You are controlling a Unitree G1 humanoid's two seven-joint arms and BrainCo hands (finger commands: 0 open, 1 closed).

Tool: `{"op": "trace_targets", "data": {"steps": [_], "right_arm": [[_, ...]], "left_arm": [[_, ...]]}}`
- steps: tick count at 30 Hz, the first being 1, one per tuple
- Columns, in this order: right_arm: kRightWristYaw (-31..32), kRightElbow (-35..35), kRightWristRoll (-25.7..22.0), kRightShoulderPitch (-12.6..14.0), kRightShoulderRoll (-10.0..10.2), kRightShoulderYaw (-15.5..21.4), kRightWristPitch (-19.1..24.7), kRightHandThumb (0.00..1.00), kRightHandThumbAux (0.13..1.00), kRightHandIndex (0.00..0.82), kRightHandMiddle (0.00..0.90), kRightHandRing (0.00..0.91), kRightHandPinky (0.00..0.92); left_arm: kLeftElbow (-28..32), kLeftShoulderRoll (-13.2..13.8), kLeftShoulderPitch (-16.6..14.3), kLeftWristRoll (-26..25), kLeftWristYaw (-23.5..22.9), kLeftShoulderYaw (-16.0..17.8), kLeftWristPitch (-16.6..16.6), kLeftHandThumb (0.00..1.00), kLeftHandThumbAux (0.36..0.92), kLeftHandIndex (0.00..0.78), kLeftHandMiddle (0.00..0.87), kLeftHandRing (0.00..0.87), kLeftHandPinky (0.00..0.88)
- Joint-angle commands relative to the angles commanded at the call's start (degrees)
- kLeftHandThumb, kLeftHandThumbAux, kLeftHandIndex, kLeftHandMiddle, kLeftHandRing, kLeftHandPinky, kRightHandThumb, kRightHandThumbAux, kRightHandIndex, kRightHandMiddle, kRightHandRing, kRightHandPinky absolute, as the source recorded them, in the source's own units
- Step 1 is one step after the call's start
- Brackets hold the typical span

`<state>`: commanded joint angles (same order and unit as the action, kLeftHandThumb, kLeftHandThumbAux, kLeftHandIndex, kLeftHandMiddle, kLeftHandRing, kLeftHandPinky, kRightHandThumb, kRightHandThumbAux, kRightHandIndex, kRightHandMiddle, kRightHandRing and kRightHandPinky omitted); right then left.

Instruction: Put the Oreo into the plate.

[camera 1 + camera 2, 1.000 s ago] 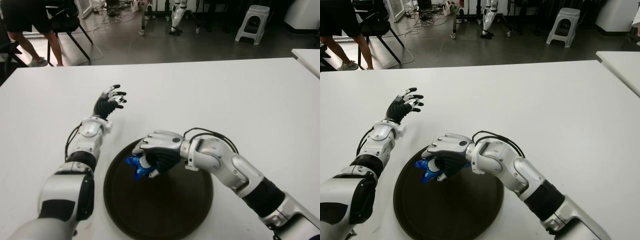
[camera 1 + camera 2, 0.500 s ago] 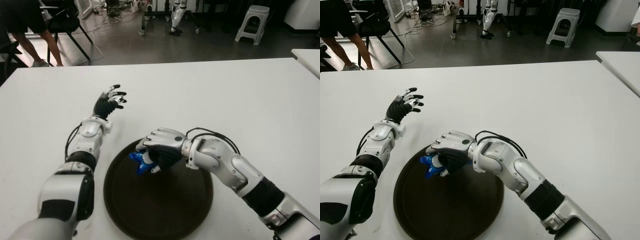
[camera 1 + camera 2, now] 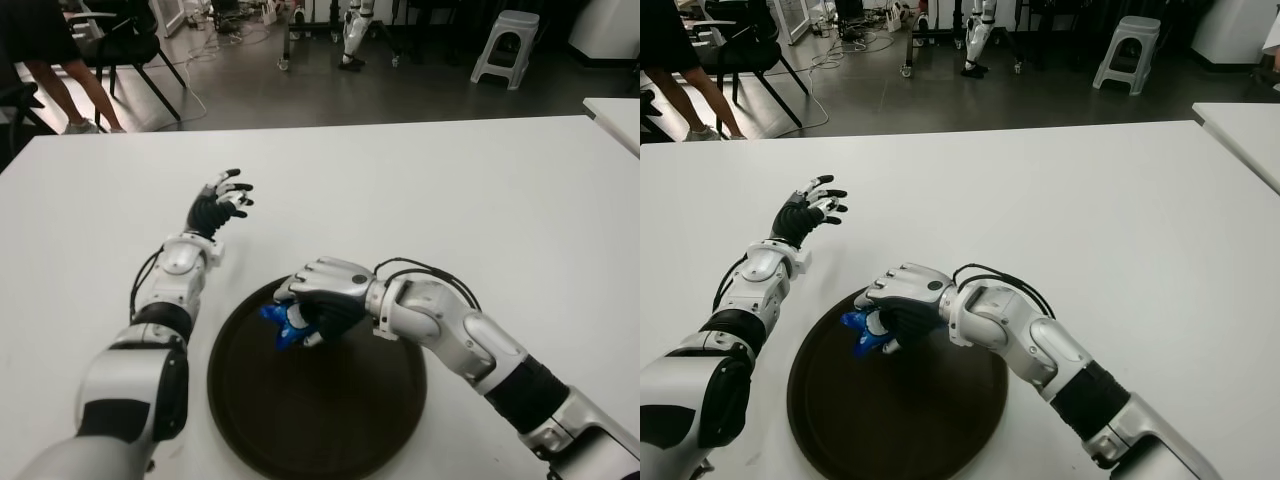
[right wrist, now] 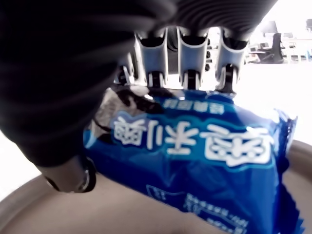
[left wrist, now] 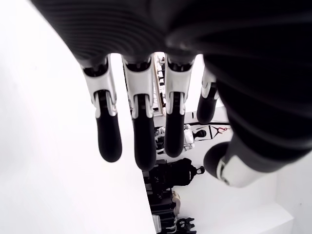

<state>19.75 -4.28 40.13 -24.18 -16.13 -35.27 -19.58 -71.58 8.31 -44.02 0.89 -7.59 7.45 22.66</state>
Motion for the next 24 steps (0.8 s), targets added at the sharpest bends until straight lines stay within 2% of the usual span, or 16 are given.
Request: {"op": "trace_targets", "data": {"steps": [3, 4, 5, 7, 12, 16, 24], "right_arm": [[-3.18, 0.09, 2.57, 0.79, 0.09, 0.07, -0.02, 0.725, 0.717, 0.409, 0.257, 0.249, 0.309], [-4.00, -0.07, 3.24, 0.88, 0.09, -0.01, -0.05, 0.560, 0.687, 0.284, 0.188, 0.181, 0.221], [-4.85, -0.57, 3.94, 0.75, 0.01, -0.22, -0.29, 0.499, 0.678, 0.239, 0.163, 0.157, 0.190], [-5.94, -1.05, 4.80, 0.55, -0.17, -0.43, -0.72, 0.296, 0.614, 0.098, 0.066, 0.064, 0.077], [-6.70, -1.61, 5.28, 0.40, -0.26, -0.46, -1.47, 0.080, 0.528, 0.016, 0.011, 0.010, 0.012], [-5.80, -1.66, 4.51, 0.28, -0.39, -0.26, -1.61, 0.017, 0.495, 0.003, 0.002, 0.002, 0.002], [-3.79, -1.94, 3.37, 0.30, -0.61, 0.31, -1.17, 0.000, 0.433, 0.000, 0.000, 0.000, 0.000]], "left_arm": [[0.02, -0.02, 0.02, 0.11, 0.15, -0.09, 0.08, 0.223, 0.663, 0.159, 0.299, 0.340, 0.386], [0.03, -0.02, 0.02, 0.12, 0.16, -0.10, 0.07, 0.222, 0.661, 0.159, 0.298, 0.339, 0.385], [0.03, -0.03, 0.02, 0.12, 0.18, -0.10, 0.05, 0.221, 0.661, 0.159, 0.298, 0.339, 0.385], [0.03, -0.06, 0.02, 0.11, 0.21, -0.09, 0.01, 0.222, 0.657, 0.157, 0.299, 0.341, 0.390], [0.06, -0.20, -0.04, -0.25, -0.05, 0.17, -0.30, 0.230, 0.656, 0.159, 0.303, 0.347, 0.401], [0.09, -0.22, -0.05, -0.38, -0.14, 0.32, -0.48, 0.233, 0.653, 0.160, 0.307, 0.350, 0.403], [0.26, -0.30, -0.11, -0.20, 0.50, 0.30, -0.55, 0.257, 0.660, 0.165, 0.316, 0.363, 0.420]]}}
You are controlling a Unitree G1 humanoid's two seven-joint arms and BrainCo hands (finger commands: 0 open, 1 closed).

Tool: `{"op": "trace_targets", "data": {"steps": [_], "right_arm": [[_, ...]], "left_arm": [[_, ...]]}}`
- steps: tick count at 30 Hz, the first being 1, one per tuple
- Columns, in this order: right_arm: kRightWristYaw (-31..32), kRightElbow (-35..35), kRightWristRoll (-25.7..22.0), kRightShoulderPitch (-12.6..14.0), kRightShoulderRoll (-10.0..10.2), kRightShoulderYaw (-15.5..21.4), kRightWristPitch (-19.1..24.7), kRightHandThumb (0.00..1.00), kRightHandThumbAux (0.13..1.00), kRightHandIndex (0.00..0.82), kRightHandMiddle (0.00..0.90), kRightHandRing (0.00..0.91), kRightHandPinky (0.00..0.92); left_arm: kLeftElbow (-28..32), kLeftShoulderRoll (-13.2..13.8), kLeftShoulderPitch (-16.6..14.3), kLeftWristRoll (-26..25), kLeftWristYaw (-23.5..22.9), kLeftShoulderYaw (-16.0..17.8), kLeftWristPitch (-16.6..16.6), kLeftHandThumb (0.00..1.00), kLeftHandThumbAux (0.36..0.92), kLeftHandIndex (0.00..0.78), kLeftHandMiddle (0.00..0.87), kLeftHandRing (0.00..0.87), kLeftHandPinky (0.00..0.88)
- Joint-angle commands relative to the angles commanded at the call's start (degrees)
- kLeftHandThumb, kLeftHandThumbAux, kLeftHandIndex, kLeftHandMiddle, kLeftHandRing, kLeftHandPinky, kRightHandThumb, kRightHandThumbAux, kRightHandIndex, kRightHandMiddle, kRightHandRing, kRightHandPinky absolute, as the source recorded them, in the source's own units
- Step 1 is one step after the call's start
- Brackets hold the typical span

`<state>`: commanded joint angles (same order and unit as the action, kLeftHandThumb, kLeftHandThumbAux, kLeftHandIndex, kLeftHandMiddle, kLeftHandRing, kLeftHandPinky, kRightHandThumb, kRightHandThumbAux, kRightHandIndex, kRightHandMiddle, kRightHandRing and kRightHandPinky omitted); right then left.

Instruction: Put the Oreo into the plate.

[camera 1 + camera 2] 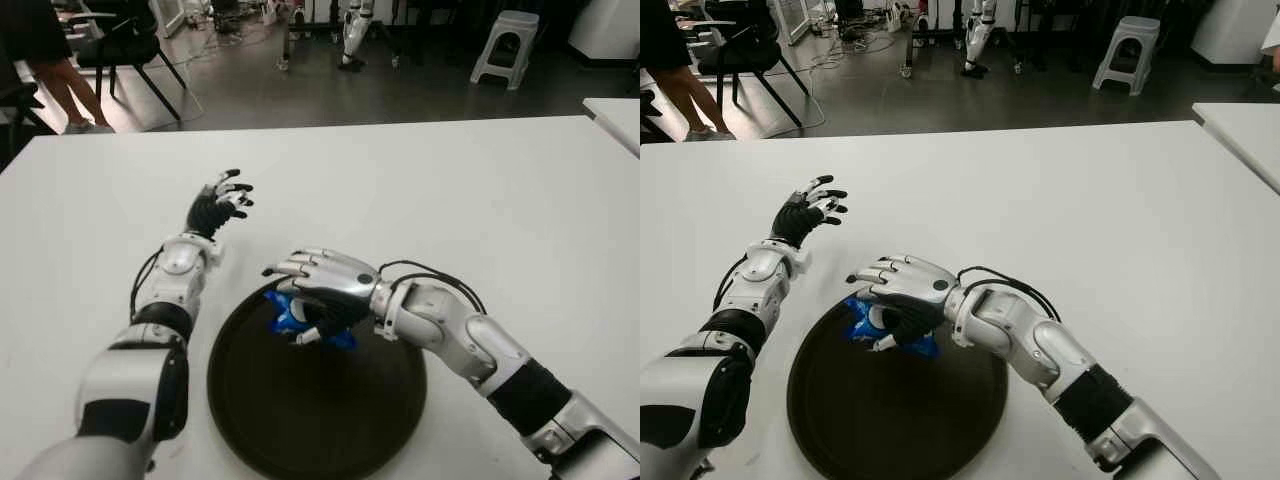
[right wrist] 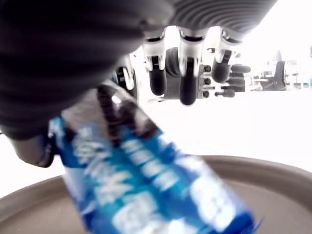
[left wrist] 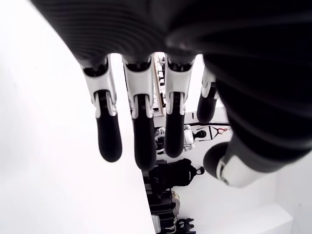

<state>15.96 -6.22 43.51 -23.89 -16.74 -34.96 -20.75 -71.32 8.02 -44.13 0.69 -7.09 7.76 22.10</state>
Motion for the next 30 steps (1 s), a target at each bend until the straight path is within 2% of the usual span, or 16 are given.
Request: {"op": "trace_targets", "data": {"steps": [12, 24, 30], "right_arm": [[-0.53, -0.45, 0.07, 0.35, 0.26, 0.62, 1.01, 0.000, 0.376, 0.000, 0.000, 0.000, 0.000], [-1.66, -0.79, -0.99, 1.01, 0.26, 2.06, 0.68, 0.000, 0.370, 0.000, 0.000, 0.000, 0.000], [-2.27, -1.52, -2.89, 0.92, -1.36, 4.58, -0.27, 0.000, 0.372, 0.000, 0.000, 0.000, 0.000]], "left_arm": [[0.28, -0.33, -0.05, 0.18, 1.34, -0.16, -0.34, 0.251, 0.701, 0.174, 0.329, 0.380, 0.432], [0.36, -0.59, -0.03, 0.08, 1.71, -0.06, -0.38, 0.241, 0.717, 0.177, 0.328, 0.377, 0.429], [0.33, -0.88, -0.01, -0.75, 0.79, 0.60, -0.01, 0.261, 0.711, 0.175, 0.323, 0.378, 0.434]]}}
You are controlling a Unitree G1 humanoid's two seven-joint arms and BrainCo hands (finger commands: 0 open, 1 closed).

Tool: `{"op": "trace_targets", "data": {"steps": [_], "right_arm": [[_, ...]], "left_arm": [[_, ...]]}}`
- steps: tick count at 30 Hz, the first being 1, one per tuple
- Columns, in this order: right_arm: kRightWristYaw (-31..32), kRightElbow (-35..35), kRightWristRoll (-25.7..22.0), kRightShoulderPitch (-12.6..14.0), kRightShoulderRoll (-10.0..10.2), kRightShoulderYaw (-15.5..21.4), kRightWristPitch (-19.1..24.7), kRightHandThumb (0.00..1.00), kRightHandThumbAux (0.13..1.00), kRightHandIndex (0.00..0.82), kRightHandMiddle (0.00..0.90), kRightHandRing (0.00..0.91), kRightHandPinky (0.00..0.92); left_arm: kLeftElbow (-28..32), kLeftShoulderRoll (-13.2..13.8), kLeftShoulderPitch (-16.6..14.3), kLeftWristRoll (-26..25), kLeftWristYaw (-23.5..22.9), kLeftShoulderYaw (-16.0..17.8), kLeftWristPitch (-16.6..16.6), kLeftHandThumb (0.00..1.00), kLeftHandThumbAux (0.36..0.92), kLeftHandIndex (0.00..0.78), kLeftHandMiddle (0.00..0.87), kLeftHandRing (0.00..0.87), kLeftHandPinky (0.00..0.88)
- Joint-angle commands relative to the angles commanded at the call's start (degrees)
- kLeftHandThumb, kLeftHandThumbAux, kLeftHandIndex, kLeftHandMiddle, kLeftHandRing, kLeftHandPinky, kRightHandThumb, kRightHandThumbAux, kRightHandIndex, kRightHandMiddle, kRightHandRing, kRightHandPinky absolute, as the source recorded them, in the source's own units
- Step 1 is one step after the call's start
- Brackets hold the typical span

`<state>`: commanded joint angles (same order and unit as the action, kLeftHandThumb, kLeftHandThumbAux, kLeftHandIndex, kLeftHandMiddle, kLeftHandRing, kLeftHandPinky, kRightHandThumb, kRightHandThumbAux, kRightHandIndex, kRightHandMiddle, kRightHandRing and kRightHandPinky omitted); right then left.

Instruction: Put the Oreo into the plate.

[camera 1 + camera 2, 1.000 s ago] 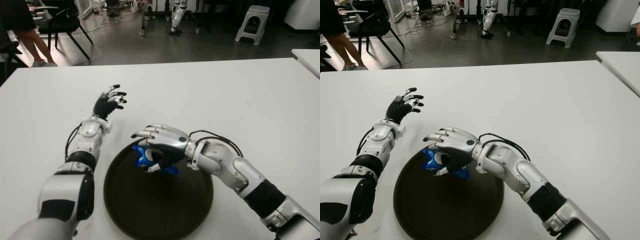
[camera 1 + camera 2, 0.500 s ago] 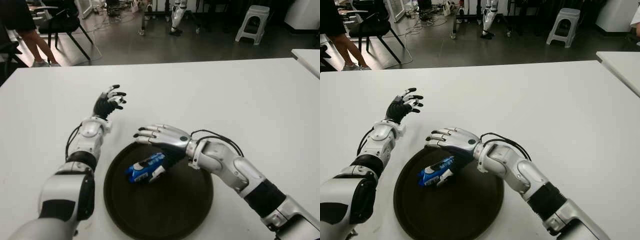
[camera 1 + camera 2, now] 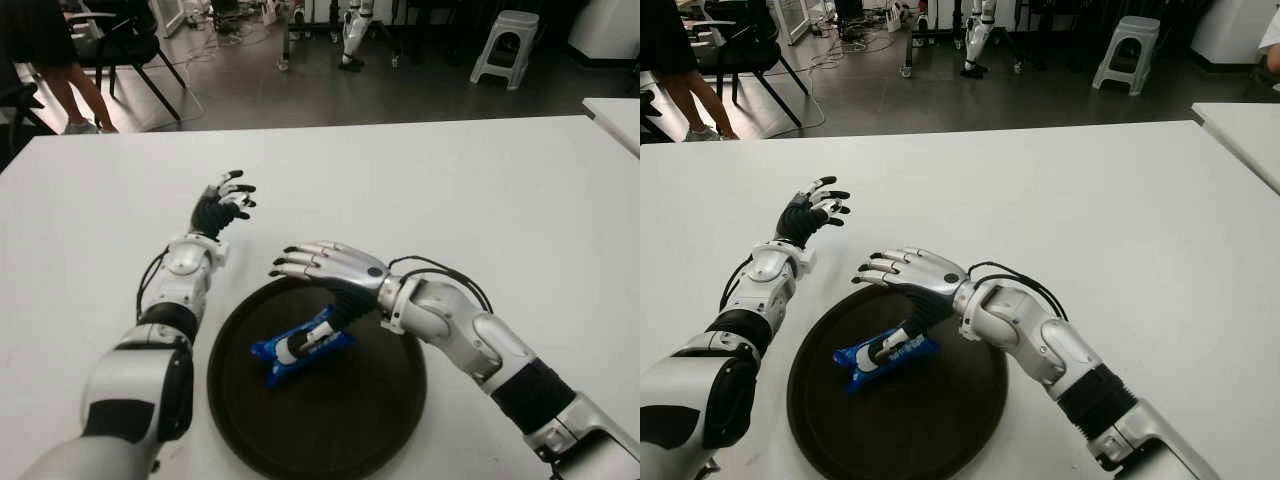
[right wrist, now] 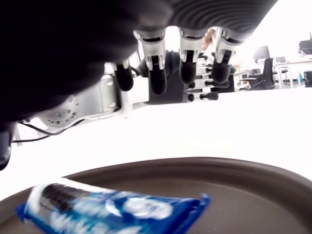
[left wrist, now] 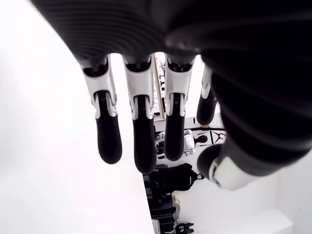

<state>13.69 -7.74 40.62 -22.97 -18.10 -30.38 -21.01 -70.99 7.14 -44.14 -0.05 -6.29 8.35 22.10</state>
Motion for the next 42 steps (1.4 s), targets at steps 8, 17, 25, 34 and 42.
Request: {"op": "trace_targets", "data": {"steps": [8, 17, 25, 34, 42], "right_arm": [[-1.48, -7.44, -4.26, -3.35, -4.09, 5.35, -4.30, 0.000, 0.381, 0.000, 0.000, 0.000, 0.000], [-6.50, -16.39, -4.87, -5.97, -6.19, 9.25, -5.63, 0.000, 0.415, 0.000, 0.000, 0.000, 0.000], [-17.37, -35.53, -4.68, -14.54, -6.19, 12.34, -2.87, 0.000, 0.413, 0.000, 0.000, 0.000, 0.000], [-33.13, -56.26, -6.64, -19.55, -2.07, 14.34, -1.03, 0.000, 0.525, 0.028, 0.064, 0.061, 0.056], [-39.28, -62.41, -8.28, -20.52, 0.19, 14.93, -0.53, 0.000, 0.611, 0.107, 0.150, 0.143, 0.103]], "left_arm": [[-0.41, 0.25, -0.13, 0.78, 0.81, -0.71, -0.24, 0.243, 0.702, 0.166, 0.312, 0.361, 0.410], [-0.50, 0.56, 0.11, 1.04, 0.29, -0.84, 0.56, 0.227, 0.680, 0.163, 0.305, 0.348, 0.398], [-0.66, 0.71, 0.32, 1.02, -0.17, -0.74, 0.88, 0.234, 0.674, 0.180, 0.323, 0.369, 0.426], [-0.64, 0.86, 0.61, 0.99, -0.66, -0.73, 0.77, 0.236, 0.657, 0.158, 0.308, 0.364, 0.427], [-0.66, 0.98, 0.56, 1.04, -0.78, -0.73, 0.84, 0.246, 0.652, 0.171, 0.319, 0.373, 0.434]]}}
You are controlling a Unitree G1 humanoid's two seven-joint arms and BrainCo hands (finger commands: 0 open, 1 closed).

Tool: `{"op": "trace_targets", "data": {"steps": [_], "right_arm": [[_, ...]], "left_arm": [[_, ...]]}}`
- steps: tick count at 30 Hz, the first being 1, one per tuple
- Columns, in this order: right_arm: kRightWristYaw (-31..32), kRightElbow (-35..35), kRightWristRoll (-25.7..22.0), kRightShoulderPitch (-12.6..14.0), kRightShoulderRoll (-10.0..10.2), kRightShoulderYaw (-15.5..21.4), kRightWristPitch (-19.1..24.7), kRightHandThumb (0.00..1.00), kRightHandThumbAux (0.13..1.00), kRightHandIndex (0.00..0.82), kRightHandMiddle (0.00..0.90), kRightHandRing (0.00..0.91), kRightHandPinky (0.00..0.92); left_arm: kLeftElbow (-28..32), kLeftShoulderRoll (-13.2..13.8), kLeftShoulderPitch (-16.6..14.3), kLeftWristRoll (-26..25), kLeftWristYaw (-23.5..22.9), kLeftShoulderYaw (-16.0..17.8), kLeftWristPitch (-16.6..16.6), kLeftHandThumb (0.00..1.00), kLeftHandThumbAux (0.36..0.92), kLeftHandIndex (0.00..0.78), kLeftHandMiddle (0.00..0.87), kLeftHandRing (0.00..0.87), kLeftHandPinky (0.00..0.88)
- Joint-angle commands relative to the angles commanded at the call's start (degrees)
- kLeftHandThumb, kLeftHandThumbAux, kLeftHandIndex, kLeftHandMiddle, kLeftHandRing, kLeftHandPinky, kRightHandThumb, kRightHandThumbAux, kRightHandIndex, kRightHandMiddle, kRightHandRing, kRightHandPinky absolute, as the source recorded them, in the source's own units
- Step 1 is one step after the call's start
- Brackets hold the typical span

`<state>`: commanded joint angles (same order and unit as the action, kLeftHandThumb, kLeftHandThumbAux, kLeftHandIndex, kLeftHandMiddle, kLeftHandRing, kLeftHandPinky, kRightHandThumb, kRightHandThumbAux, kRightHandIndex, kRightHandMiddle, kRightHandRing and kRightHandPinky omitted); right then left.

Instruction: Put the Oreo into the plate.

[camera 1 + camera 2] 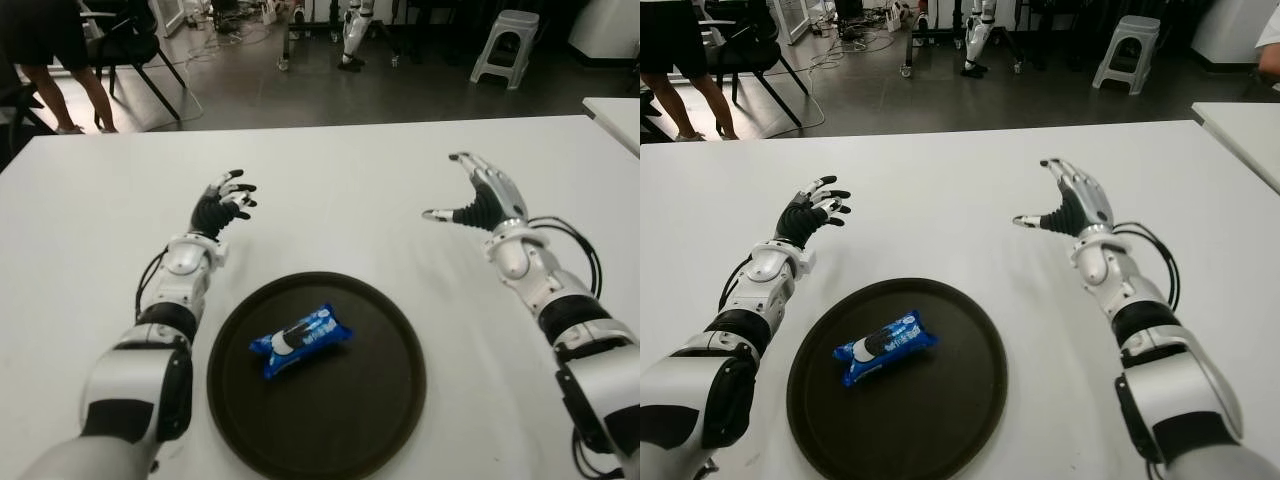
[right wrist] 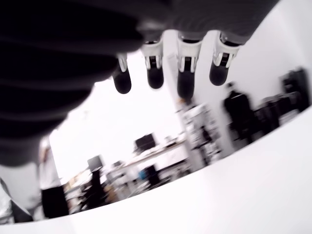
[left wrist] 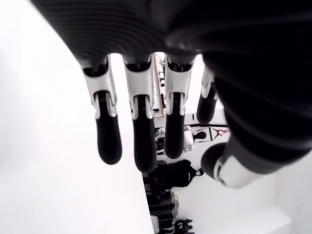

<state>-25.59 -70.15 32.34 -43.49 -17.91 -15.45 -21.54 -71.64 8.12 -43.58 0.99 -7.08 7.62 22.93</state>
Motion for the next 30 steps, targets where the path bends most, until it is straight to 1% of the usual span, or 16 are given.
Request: {"op": "trace_targets", "data": {"steps": [2, 4, 8, 9, 10, 13, 16, 17, 19, 20, 22, 25, 30], "right_arm": [[-0.37, -0.67, -0.56, -0.30, 0.51, 0.23, 0.12, 0.000, 0.627, 0.119, 0.161, 0.152, 0.112], [0.38, -1.13, -2.14, -0.54, 1.26, 1.34, -0.20, 0.000, 0.659, 0.137, 0.175, 0.168, 0.137], [1.44, -1.75, -3.92, -0.79, 1.73, 2.14, -0.59, 0.000, 0.685, 0.154, 0.186, 0.184, 0.163], [2.11, -1.93, -4.75, -0.77, 1.99, 2.66, -0.76, 0.000, 0.692, 0.160, 0.189, 0.188, 0.168], [4.09, -2.25, -6.93, -0.69, 2.61, 4.29, -1.09, 0.000, 0.702, 0.165, 0.192, 0.190, 0.170], [8.70, -2.85, -11.74, -0.72, 3.95, 7.88, -1.34, 0.000, 0.734, 0.168, 0.184, 0.172, 0.130], [10.01, -2.91, -12.93, -0.78, 4.15, 8.57, -1.29, 0.000, 0.742, 0.167, 0.179, 0.161, 0.104], [13.38, -3.90, -16.53, -2.04, 5.28, 11.73, 1.01, 0.000, 0.743, 0.166, 0.179, 0.160, 0.102], [18.63, -5.33, -22.29, -3.84, 6.91, 16.91, 4.70, 0.000, 0.736, 0.159, 0.191, 0.176, 0.152], [21.29, -5.72, -25.63, -4.29, 7.55, 19.87, 6.48, 0.000, 0.734, 0.159, 0.195, 0.183, 0.167], [24.44, -5.74, -29.63, -4.39, 8.22, 23.40, 8.34, 0.000, 0.726, 0.168, 0.216, 0.214, 0.231], [27.69, -5.46, -33.28, -4.36, 8.95, 26.49, 10.09, 0.000, 0.723, 0.176, 0.234, 0.243, 0.277], [29.80, -5.19, -36.54, -4.70, 9.82, 29.54, 12.44, 0.000, 0.730, 0.176, 0.250, 0.272, 0.321]], "left_arm": [[0.02, -0.02, 0.01, 0.05, 0.05, -0.04, 0.03, 0.247, 0.652, 0.174, 0.320, 0.372, 0.431], [0.02, -0.02, 0.02, 0.05, 0.04, -0.05, -0.03, 0.250, 0.652, 0.173, 0.319, 0.370, 0.427], [-0.02, -0.10, -0.06, 0.04, 0.05, -0.05, -0.15, 0.254, 0.653, 0.171, 0.317, 0.369, 0.427], [-0.02, -0.10, -0.05, 0.04, 0.04, -0.05, -0.17, 0.256, 0.654, 0.171, 0.318, 0.369, 0.429], [0.00, -0.10, -0.02, 0.08, 0.16, -0.08, -0.21, 0.259, 0.655, 0.170, 0.317, 0.369, 0.429], [0.03, -0.10, 0.03, 0.22, 0.46, -0.17, -0.29, 0.254, 0.654, 0.167, 0.312, 0.360, 0.414], [0.05, -0.08, 0.06, 0.25, 0.50, -0.18, -0.28, 0.250, 0.654, 0.167, 0.312, 0.358, 0.411], [0.04, -0.11, 0.07, 0.28, 0.54, -0.20, -0.26, 0.249, 0.655, 0.167, 0.311, 0.358, 0.410], [0.03, -0.14, 0.08, 0.31, 0.59, -0.22, -0.26, 0.250, 0.662, 0.166, 0.312, 0.360, 0.416], [0.01, -0.14, 0.08, 0.31, 0.59, -0.21, -0.27, 0.250, 0.662, 0.165, 0.312, 0.361, 0.417], [-0.01, -0.12, 0.09, 0.30, 0.55, -0.18, -0.27, 0.253, 0.663, 0.165, 0.314, 0.365, 0.426], [-0.04, -0.12, 0.11, 0.26, 0.49, -0.14, -0.21, 0.255, 0.661, 0.167, 0.316, 0.369, 0.429], [-0.10, -0.07, 0.18, 0.19, 0.25, -0.07, 0.04, 0.253, 0.655, 0.170, 0.321, 0.375, 0.436]]}}
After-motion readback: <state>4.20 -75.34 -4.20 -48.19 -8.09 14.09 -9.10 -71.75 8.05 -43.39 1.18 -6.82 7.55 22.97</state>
